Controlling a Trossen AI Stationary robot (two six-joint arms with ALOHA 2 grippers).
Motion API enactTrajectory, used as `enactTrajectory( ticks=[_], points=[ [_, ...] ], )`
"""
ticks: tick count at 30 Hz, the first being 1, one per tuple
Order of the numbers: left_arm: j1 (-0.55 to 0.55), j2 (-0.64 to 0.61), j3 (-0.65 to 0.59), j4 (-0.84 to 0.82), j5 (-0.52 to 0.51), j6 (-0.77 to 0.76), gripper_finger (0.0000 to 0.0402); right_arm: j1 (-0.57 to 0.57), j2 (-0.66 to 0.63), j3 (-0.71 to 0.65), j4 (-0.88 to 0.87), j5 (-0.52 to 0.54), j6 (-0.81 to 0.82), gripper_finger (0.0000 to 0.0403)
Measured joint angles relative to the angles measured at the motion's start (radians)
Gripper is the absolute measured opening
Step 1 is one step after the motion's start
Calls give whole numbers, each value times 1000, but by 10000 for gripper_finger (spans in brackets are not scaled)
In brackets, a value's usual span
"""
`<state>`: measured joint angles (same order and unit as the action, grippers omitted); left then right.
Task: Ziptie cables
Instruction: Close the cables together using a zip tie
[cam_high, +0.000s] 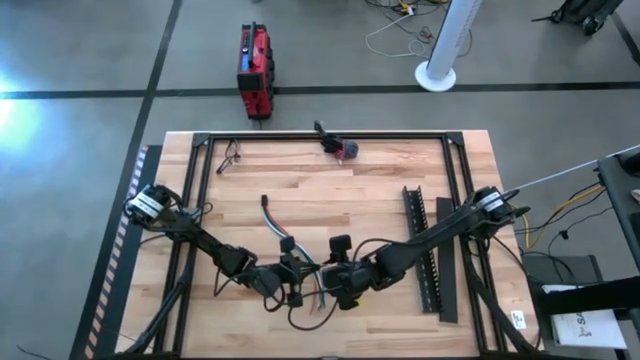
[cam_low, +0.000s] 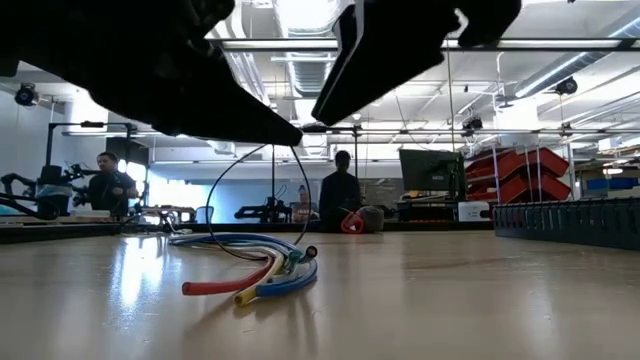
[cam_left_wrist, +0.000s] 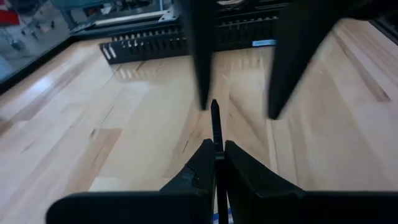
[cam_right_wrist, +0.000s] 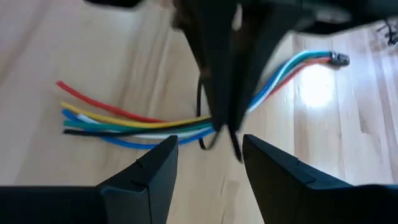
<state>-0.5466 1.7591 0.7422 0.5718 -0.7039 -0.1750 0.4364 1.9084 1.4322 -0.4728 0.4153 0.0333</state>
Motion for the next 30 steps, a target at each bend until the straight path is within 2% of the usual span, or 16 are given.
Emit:
enactTrajectory(
  ticks=[9, 30],
  points=[
    [-5, 0, 0, 1, 3, 40, 3, -22, 13, 0, 31, -2, 18, 156],
    [-6, 1, 0, -3, 9, 47, 3, -25, 13, -39, 100, -5, 45, 74]
  ],
)
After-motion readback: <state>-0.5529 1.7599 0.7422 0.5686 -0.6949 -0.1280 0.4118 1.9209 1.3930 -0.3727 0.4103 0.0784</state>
